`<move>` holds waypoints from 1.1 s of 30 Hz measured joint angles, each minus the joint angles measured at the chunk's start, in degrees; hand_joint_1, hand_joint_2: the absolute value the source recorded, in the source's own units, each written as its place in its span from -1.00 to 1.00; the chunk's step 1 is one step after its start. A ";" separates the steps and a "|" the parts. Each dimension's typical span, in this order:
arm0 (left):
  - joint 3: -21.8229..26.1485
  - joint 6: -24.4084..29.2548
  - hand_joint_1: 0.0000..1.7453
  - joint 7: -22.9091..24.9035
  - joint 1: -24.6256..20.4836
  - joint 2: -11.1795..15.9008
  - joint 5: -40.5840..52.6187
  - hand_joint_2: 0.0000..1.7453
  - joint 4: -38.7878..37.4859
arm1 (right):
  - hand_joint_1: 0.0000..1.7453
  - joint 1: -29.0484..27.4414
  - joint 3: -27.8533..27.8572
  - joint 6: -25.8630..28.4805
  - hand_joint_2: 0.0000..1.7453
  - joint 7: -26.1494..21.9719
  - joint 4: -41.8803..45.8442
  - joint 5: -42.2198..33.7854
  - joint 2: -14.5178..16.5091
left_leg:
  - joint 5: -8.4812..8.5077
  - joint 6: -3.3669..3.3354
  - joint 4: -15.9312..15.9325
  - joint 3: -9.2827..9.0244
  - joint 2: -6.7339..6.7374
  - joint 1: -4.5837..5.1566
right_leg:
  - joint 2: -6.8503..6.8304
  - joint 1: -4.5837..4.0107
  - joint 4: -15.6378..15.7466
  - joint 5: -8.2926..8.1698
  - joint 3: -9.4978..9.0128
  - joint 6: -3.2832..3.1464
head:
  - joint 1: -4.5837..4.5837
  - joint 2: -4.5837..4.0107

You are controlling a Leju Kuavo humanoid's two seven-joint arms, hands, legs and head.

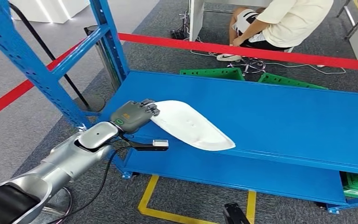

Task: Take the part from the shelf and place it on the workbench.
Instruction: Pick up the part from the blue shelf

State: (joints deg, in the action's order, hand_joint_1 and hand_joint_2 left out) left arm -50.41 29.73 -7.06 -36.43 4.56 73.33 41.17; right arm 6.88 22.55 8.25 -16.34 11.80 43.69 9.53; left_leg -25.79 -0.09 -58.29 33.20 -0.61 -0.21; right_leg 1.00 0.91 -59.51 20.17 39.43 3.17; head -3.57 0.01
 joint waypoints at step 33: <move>-0.02 -0.43 0.94 0.00 -0.09 0.05 0.02 1.00 0.20 | -1.00 -0.09 -0.04 -1.11 -1.00 -1.91 0.42 -1.30 -0.04 | -0.20 -0.41 1.43 -1.38 0.14 -0.59 | -0.79 0.47 -1.28 2.15 1.77 0.95 | 0.75 -0.01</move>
State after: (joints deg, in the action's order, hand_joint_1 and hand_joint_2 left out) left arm -50.43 29.30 -7.06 -36.51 4.61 73.35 41.38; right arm 6.79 22.51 7.14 -18.25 12.22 42.39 9.49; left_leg -25.99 -0.51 -56.86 31.82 -0.47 -0.81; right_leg 0.21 1.37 -60.80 22.33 41.21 4.12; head -2.82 0.01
